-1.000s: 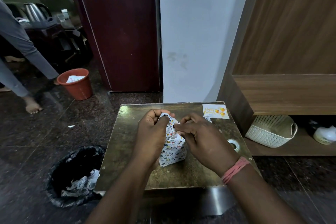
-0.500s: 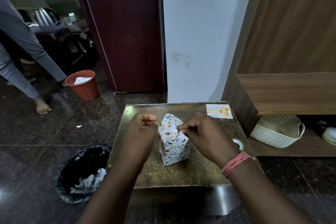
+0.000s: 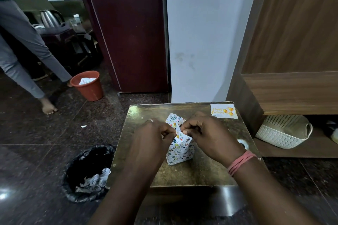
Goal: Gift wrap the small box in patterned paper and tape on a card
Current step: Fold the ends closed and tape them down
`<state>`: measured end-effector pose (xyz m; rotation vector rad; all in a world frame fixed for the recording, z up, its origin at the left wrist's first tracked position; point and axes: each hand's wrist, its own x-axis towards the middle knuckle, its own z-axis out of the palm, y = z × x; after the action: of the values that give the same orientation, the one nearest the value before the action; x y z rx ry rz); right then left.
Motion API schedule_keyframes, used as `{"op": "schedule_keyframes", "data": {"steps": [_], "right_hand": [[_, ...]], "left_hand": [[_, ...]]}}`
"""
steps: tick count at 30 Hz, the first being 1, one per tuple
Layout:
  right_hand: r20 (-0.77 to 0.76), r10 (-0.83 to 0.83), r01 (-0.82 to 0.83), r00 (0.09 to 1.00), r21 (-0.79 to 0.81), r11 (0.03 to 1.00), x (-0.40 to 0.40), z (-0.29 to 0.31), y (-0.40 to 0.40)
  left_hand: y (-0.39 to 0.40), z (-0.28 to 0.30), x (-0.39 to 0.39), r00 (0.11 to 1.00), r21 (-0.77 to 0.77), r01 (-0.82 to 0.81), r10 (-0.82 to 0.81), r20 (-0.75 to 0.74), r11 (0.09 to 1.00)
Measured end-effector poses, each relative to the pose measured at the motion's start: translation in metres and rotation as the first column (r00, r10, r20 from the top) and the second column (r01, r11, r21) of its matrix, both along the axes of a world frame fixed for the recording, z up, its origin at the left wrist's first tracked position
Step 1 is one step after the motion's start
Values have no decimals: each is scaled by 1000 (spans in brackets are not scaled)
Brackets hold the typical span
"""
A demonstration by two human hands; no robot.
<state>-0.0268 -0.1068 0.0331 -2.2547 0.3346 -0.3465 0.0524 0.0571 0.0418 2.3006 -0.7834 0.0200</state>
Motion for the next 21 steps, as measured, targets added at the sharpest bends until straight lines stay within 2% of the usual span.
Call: {"op": "schedule_keyframes", "data": {"steps": [7, 9, 12, 16, 19, 21], "right_hand": [[-18, -79, 80, 997, 128, 988, 0, 7, 4], [-25, -106, 109, 994, 153, 982, 1, 8, 7], [-43, -153, 158, 987, 167, 973, 3, 9, 9], [-84, -187, 201, 979, 216, 955, 7, 9, 8], [-140, -171, 205, 975, 284, 937, 11, 11, 7], [-150, -167, 207, 975, 314, 927, 13, 12, 6]], "left_hand": [[1, 1, -7, 977, -10, 66, -63, 205, 998], [1, 2, -10, 974, -12, 56, -52, 221, 998], [2, 1, -11, 990, -37, 21, -15, 137, 999], [2, -2, -7, 994, -218, -80, 60, -95, 973], [3, -10, 7, 983, -313, -139, 91, -162, 940], [1, -11, 16, 964, -353, -157, 65, -259, 922]]}}
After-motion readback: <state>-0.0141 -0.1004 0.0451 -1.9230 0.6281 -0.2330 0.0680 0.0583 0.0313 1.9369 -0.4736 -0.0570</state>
